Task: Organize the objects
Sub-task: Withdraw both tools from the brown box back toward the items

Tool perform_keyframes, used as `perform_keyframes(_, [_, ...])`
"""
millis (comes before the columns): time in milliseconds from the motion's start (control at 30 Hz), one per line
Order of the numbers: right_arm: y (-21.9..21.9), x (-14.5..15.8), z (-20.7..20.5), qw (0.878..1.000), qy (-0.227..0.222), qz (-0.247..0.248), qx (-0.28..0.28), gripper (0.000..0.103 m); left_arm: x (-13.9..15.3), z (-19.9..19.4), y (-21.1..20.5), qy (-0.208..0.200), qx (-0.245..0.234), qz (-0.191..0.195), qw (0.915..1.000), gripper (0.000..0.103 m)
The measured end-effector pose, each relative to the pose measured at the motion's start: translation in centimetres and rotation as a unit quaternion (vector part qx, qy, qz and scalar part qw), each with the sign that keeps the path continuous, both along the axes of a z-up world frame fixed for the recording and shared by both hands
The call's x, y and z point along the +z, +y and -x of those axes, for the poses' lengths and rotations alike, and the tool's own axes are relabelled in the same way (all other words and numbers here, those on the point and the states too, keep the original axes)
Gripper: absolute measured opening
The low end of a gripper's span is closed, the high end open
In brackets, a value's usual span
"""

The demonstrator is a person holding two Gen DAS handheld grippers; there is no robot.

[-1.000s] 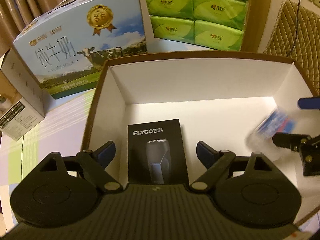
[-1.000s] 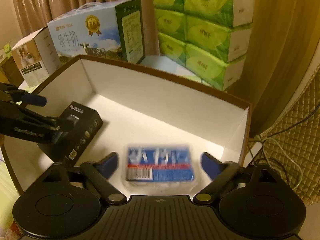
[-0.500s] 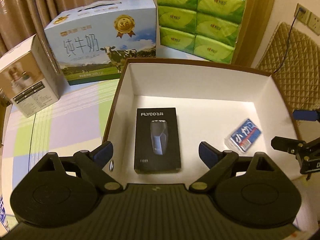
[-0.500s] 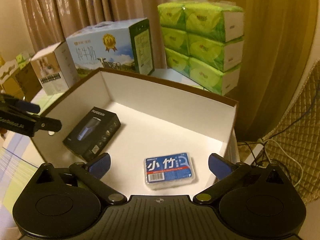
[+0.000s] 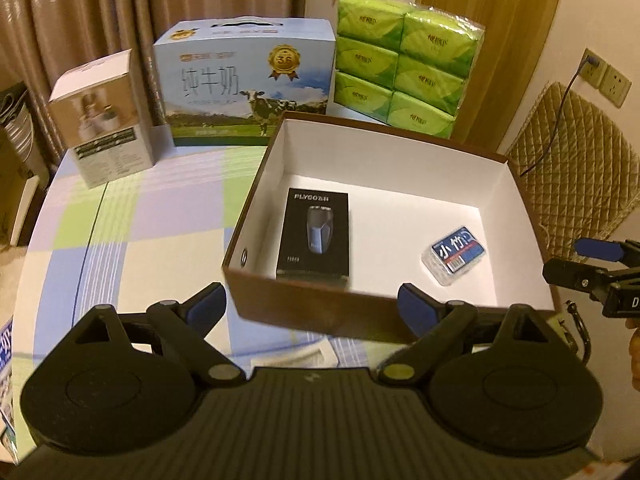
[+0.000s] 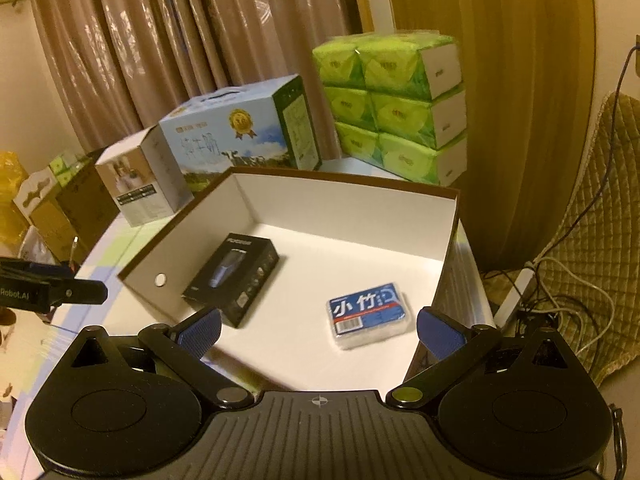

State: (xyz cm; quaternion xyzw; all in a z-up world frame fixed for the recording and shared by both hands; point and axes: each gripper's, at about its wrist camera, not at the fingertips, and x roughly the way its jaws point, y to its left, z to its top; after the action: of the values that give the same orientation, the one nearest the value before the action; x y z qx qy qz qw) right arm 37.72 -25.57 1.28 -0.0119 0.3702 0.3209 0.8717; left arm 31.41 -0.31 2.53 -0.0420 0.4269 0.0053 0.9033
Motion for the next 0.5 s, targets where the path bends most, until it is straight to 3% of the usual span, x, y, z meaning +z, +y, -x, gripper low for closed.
perform_keyframes(500, [-1.6, -0.1, 4.9, 0.999, 0.030, -0.014, 0.008, 0.101, -1.0, 7.8, 0.0, 0.018, 0.030, 0.013, 0.9993, 0.093])
